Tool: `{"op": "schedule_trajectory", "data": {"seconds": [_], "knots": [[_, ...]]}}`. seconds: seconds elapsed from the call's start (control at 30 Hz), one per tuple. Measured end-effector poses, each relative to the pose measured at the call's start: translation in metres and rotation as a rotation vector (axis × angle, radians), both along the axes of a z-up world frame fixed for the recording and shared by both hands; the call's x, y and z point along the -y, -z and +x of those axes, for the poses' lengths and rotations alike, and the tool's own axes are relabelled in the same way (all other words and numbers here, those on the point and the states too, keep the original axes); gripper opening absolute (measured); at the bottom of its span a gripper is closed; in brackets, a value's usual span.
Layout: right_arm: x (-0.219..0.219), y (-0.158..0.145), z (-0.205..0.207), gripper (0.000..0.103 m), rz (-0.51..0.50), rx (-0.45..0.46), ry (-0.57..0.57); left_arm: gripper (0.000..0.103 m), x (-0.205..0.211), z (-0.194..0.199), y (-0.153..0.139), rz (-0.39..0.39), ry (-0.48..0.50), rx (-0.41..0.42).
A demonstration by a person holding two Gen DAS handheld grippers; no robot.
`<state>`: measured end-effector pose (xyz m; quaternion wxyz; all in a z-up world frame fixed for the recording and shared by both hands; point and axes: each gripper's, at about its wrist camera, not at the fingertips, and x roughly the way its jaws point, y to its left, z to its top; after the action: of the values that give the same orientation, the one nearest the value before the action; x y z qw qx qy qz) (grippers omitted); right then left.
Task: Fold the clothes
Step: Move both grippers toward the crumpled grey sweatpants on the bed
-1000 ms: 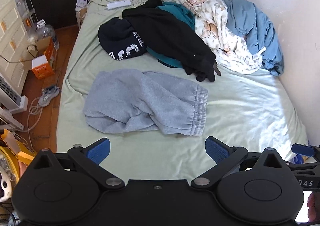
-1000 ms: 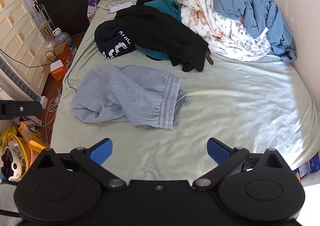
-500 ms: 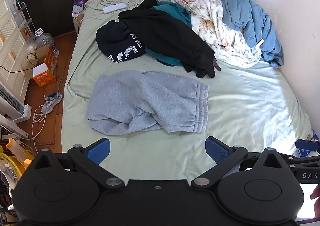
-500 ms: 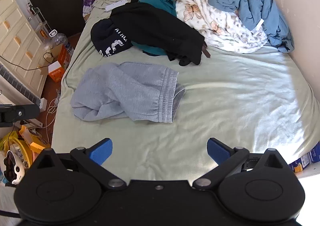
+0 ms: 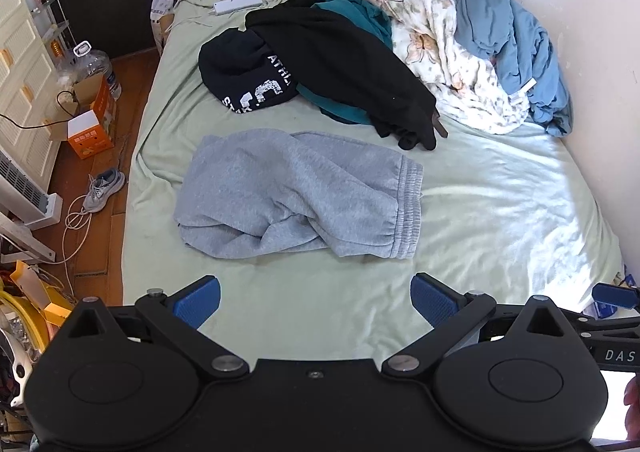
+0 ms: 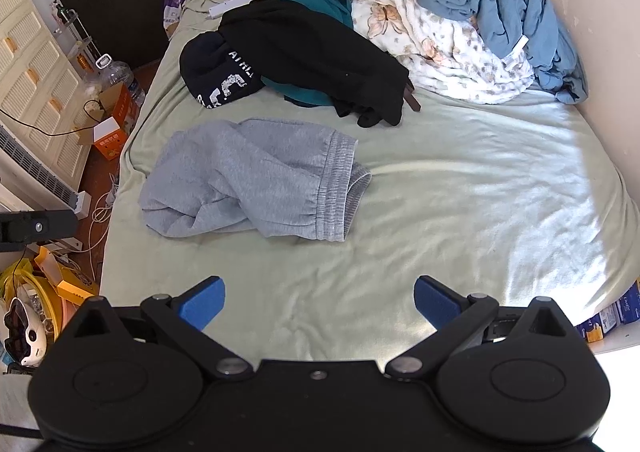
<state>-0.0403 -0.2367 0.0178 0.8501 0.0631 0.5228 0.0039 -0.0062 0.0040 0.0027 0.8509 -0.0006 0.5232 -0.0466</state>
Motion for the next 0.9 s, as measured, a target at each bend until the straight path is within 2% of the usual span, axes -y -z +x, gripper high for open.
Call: {"op": "schedule_trajectory", "data": {"seconds": [0.47,0.9], "knots": [[-0.006,0.004,0.005,0.103,0.001,-0.018,0.031,0.103,-0.005,0.004,0.005,0.009,0.003,-0.012],[-0.014,0.010,0.005,0.103,0.009,-0.046,0.058,0.103,-0.023,0.012,0.017,-0.001,-0.020,-0.060]]}}
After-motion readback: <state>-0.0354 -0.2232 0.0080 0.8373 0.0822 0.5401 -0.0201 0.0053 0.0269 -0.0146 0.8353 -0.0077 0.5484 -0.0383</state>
